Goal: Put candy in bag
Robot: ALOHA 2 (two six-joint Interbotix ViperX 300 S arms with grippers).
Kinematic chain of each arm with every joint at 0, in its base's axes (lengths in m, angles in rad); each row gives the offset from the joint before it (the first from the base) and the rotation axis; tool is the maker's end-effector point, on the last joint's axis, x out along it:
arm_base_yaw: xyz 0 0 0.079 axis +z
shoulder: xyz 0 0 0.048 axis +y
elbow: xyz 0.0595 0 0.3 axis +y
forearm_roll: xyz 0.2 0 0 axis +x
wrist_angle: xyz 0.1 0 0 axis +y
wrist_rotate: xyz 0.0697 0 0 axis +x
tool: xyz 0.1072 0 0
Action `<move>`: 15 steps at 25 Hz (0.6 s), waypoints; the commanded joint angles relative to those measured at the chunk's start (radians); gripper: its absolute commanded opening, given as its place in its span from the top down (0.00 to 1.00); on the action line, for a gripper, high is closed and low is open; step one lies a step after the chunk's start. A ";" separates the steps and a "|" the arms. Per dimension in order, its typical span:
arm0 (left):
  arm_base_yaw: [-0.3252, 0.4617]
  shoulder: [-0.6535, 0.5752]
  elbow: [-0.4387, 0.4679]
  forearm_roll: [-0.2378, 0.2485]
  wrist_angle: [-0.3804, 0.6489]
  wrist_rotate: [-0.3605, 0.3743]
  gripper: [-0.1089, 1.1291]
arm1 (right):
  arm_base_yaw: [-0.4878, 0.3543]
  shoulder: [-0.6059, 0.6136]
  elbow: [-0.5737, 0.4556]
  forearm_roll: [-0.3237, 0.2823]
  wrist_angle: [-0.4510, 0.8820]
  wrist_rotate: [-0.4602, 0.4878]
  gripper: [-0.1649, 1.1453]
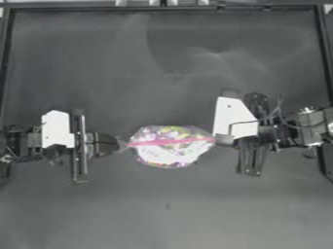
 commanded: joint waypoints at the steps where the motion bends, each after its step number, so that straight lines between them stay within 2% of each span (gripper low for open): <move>1: 0.000 -0.012 -0.012 -0.002 0.003 0.003 0.78 | -0.003 0.000 -0.009 -0.002 -0.023 0.000 0.65; 15: 0.012 -0.021 -0.025 0.000 0.002 0.028 0.78 | -0.003 0.035 -0.020 -0.002 -0.087 0.002 0.65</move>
